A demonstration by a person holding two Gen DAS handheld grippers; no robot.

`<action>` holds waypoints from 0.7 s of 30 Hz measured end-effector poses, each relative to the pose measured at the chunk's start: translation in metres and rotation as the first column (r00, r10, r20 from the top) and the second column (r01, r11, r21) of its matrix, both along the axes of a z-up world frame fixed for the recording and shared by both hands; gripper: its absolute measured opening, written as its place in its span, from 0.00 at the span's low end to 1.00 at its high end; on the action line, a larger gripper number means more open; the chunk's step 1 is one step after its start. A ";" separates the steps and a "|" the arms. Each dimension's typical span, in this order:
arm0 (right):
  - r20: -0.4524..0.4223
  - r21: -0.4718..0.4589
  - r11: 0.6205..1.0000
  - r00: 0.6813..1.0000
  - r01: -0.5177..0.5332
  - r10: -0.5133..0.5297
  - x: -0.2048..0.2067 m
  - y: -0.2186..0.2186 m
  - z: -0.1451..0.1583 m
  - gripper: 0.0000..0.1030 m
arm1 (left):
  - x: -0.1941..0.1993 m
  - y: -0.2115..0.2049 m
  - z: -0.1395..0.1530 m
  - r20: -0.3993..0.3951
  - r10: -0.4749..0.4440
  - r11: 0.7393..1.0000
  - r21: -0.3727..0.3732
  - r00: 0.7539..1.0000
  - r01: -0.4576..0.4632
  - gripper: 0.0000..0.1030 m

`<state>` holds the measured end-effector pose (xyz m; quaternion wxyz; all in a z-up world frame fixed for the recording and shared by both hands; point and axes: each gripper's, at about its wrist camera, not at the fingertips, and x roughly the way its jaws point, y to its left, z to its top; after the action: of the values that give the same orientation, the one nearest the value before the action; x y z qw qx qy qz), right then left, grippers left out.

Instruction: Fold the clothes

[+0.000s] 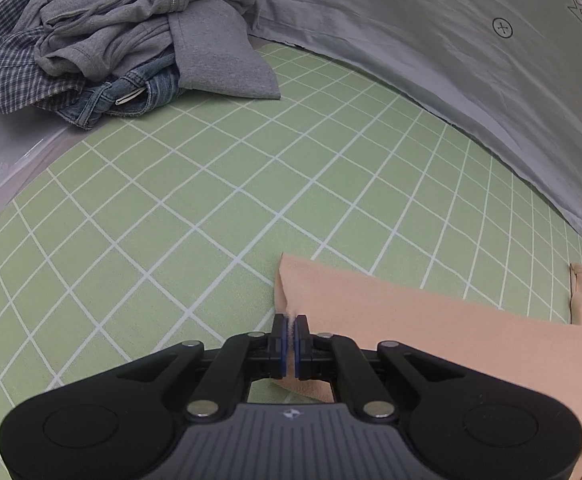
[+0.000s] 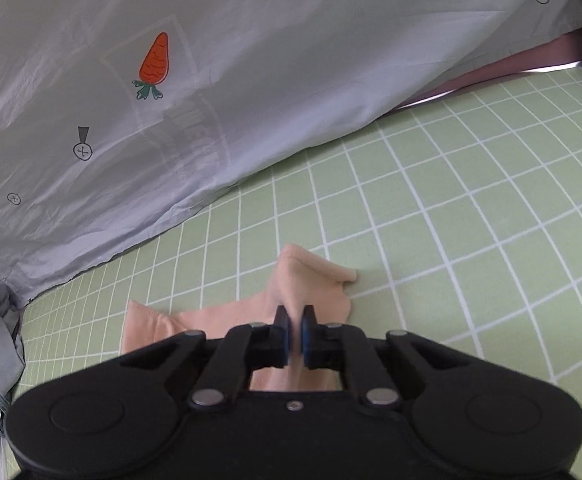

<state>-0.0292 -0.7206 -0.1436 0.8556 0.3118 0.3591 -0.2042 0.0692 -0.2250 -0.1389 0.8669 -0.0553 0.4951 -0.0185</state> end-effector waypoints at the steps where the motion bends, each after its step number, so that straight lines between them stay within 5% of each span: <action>1: -0.019 -0.030 0.999 1.000 -0.021 0.020 0.004 0.000 -0.004 0.06 | -0.001 -0.001 -0.002 0.001 0.000 1.000 0.006 1.000 0.000 0.04; 5: -0.083 -0.157 0.982 0.992 -0.109 0.097 0.014 0.010 -0.012 0.08 | -0.001 -0.002 -0.001 -0.001 0.003 1.000 0.011 1.000 -0.003 0.04; 10: -0.132 -0.280 0.955 0.989 -0.094 0.059 0.002 0.022 0.001 0.50 | -0.002 -0.002 0.003 0.006 -0.001 1.000 -0.009 1.000 0.001 0.04; 14: -0.138 -0.294 0.956 0.990 -0.008 -0.034 -0.038 0.035 0.012 0.78 | -0.007 -0.010 0.018 0.052 -0.037 0.999 -0.038 0.998 0.039 0.04; 21: -0.148 -0.334 0.939 0.980 0.076 -0.132 -0.108 0.076 0.027 0.87 | -0.024 -0.023 0.036 0.075 -0.091 0.993 -0.062 0.993 0.096 0.07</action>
<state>-0.1373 -0.6441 -0.1166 0.8500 0.1660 0.3740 -0.3317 0.0449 -0.2483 -0.1028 0.8801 -0.0597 0.4646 -0.0774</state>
